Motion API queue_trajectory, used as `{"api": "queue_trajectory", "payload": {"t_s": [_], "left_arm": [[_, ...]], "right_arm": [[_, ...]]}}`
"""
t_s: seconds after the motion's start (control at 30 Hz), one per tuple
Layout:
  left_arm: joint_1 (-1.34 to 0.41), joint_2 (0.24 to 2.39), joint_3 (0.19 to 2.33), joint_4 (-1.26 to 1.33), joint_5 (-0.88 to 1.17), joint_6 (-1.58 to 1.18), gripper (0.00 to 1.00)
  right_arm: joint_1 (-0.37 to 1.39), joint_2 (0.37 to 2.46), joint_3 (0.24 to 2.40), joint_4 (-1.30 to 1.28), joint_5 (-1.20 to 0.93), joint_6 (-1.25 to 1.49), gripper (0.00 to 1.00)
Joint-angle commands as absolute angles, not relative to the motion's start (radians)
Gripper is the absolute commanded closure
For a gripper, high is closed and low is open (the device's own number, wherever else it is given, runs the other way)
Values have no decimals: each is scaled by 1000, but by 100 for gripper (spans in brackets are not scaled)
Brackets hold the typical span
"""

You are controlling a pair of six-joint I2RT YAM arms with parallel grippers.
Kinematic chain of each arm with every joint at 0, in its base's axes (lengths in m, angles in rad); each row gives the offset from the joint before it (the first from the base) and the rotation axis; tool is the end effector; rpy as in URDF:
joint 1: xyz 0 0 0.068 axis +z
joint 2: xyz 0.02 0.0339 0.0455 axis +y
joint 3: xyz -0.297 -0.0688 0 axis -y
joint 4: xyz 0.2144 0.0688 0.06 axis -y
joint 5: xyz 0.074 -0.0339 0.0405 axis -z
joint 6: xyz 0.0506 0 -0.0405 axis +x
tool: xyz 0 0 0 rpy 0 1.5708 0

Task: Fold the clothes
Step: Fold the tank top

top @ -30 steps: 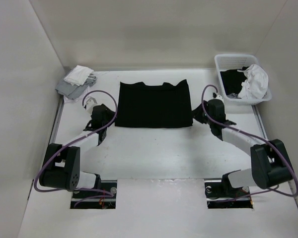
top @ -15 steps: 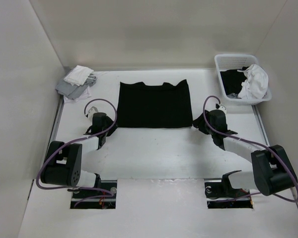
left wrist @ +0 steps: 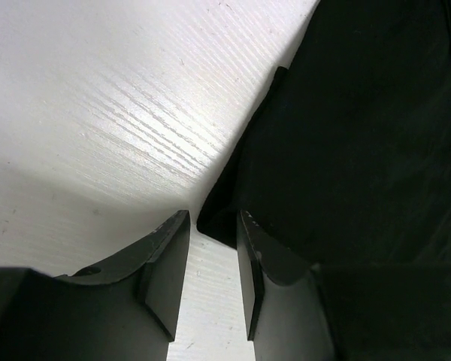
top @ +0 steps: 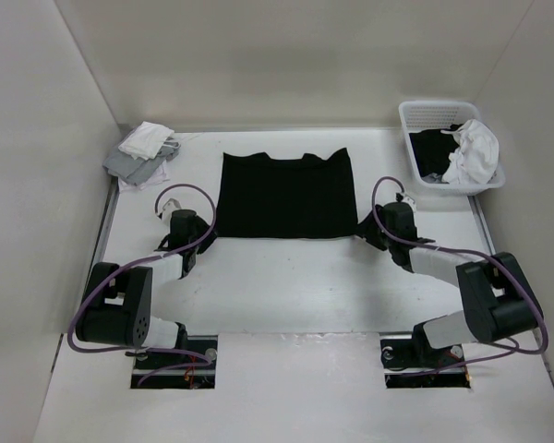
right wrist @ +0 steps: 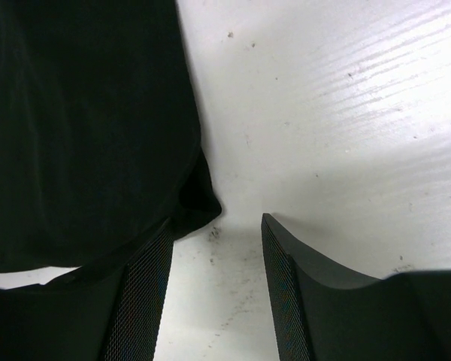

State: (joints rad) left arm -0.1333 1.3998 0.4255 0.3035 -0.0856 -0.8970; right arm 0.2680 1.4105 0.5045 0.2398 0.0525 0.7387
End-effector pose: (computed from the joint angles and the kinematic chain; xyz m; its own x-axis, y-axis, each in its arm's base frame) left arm 0.2355 -0.0272 0.1852 -0.4360 -0.7271 -0.5303 -0.4402 0.6863 -0.5790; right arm 0.2418 0.0636 0.1980 -0.5919 0.5348 -0.6031 0.2352 0.8302 0.5054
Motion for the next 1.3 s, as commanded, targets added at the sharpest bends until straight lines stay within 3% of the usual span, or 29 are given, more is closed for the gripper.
{"api": "queue_trajectory", "payload": {"t_s": [0.0,0.17,0.43,0.53,0.63,0.7,1.13,1.2,1.27], "left_arm": [[-131,1417,417,264,-95,-885,71],[-153,1447,443,270,-95,-893,77],[-153,1466,446,317,-91,-893,90],[-153,1465,439,337,-80,-893,94],[-153,1456,434,342,-78,-894,96],[-153,1453,433,345,-75,-894,97],[-137,1384,414,356,-71,-903,99],[-142,1356,414,350,-83,-899,99],[-143,1341,414,345,-94,-894,99]], "right_arm": [[269,1434,564,278,38,755,45],[269,1480,591,285,8,782,47],[269,1516,618,259,2,798,64],[274,1502,608,252,0,805,62],[277,1462,578,250,6,811,51],[278,1442,566,244,12,811,51],[283,1517,618,244,-2,805,93],[285,1500,614,239,2,807,92],[292,1477,603,218,15,805,82]]}}
